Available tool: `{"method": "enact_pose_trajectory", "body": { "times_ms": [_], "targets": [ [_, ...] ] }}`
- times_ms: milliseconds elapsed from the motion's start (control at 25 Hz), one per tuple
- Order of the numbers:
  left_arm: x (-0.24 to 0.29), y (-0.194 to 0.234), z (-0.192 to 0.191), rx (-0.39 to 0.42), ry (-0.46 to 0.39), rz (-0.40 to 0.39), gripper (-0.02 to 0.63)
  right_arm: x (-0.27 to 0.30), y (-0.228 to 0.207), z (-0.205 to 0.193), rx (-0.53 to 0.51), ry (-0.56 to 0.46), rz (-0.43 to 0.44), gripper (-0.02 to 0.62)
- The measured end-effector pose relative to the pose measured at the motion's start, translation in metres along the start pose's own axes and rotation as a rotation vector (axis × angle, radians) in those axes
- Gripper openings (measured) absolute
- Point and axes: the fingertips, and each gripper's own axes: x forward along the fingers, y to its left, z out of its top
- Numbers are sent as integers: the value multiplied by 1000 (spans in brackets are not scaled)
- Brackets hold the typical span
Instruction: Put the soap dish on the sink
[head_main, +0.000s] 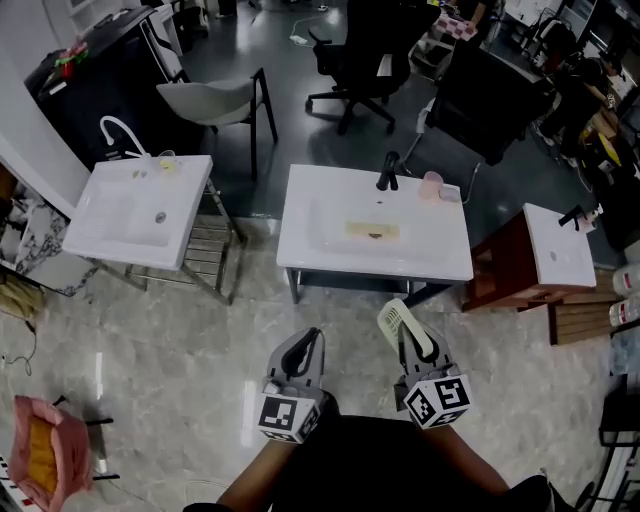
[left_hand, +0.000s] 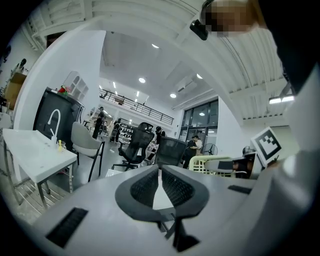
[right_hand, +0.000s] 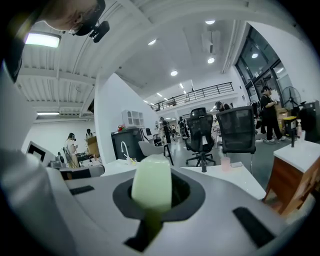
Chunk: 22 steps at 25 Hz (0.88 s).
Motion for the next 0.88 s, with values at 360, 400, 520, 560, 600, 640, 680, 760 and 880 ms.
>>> {"method": "enact_pose_trajectory", "body": {
  "times_ms": [360,400,520,560,600,640,680,760,880],
  "targets": [
    [40,65,24,-29,-32,-18,23,67,10,21,-59,20,-20,6],
    [42,72,21,-39,-30,-16,23,73,12,19,-68,29,-18,6],
    [45,91,16,-58,-28,-9,23,86,17,14,-82,51,-16,6],
    [46,96,15,-60,-26,-6,23,89,17,12,-80,58,-17,6],
    [46,100,14,-61,-23,-2,23,92,17,9,-78,65,-19,6],
    [45,103,13,-64,-19,5,23,94,18,8,-76,72,-18,6],
    [44,107,13,-66,-15,14,23,96,18,7,-75,79,-17,6],
    [42,113,13,-66,-9,35,23,99,19,5,-80,88,-14,6],
    [42,118,3,-73,5,44,23,107,18,-1,-67,92,-10,6]
  ]
}}
